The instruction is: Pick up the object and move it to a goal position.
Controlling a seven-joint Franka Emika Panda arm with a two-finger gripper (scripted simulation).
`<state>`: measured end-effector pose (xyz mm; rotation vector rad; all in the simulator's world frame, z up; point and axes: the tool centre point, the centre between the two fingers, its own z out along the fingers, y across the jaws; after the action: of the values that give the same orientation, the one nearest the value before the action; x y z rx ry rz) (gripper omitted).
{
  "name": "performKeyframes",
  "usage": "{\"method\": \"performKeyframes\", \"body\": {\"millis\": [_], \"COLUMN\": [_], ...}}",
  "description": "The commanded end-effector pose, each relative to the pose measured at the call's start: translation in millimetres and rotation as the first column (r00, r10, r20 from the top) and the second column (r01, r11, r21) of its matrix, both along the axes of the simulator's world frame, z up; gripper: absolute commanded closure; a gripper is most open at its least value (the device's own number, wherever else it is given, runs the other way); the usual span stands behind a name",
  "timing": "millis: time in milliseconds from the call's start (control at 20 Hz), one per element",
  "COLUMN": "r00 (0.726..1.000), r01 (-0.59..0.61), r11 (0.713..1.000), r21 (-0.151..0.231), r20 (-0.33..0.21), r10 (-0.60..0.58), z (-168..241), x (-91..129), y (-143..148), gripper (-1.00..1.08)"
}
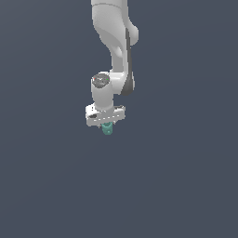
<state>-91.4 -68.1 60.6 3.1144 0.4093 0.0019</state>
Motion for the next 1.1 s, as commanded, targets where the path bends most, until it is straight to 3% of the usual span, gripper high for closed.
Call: {"method": "performKeyframes", "body": {"millis": [0, 500, 1050], "r00": [1.0, 1.0, 1.0], "r01": [0.0, 0.0, 0.0], "r11": [1.0, 1.0, 1.0], "r21": [0.0, 0.0, 0.0], "r20": [-0.001, 0.001, -0.001], "r10": [0.0, 0.0, 0.0], "z": [-1.3, 0.8, 9.4], "x": [-0.2, -2.2, -21.2], "y": [0.2, -5.5, -49.7], "gripper": [1.08, 1.08, 1.08]}}
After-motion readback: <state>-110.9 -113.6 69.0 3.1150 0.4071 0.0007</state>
